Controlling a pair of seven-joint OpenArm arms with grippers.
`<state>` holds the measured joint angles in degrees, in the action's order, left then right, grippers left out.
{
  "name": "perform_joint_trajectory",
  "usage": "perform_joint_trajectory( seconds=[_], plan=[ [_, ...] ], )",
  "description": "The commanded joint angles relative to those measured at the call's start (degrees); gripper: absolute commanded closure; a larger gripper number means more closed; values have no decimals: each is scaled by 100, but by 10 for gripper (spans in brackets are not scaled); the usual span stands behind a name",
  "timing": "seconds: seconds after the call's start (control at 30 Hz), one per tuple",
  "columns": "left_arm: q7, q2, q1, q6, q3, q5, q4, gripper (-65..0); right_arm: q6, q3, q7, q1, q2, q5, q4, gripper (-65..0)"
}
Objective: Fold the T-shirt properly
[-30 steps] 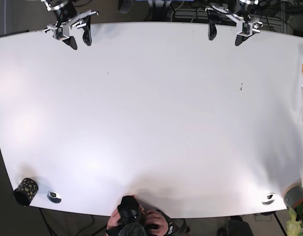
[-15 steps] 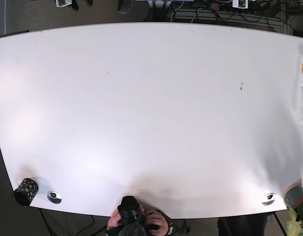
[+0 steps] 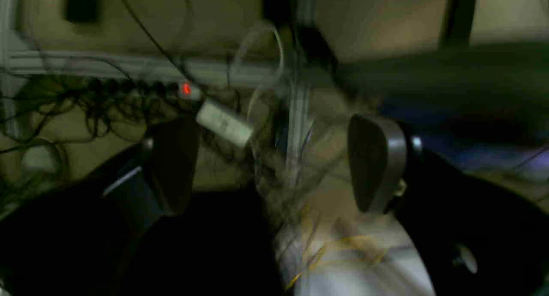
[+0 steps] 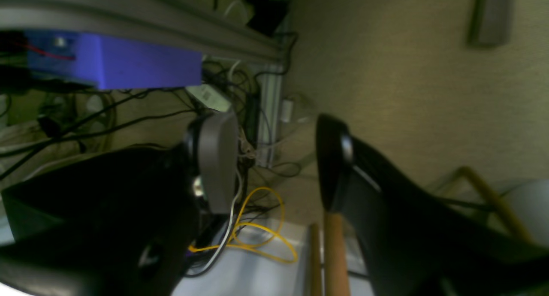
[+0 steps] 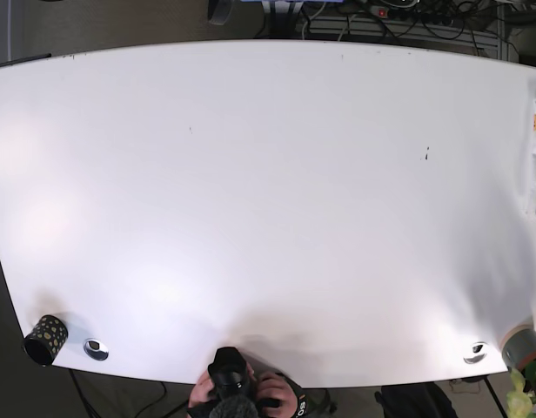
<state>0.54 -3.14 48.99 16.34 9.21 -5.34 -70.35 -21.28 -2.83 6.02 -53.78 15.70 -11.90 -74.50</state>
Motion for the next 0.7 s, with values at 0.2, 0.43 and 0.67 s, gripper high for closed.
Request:
perform_joint_trajectory(
  seconds=[0.2, 0.43, 0.67],
  plan=[
    [65, -16, -983, 15, -29, 257, 1843, -506, 5, 384, 70, 705, 43, -10, 1142, -276],
    [56, -16, -1941, 6, -38, 275, 3232, -506, 5, 534, 70, 1426, -45, -19, 2092, -276],
    [65, -25, -2970, 6, -47, 275, 4780, -506, 5, 534, 53, 2024, -177, -10, 2953, -276]
  ],
)
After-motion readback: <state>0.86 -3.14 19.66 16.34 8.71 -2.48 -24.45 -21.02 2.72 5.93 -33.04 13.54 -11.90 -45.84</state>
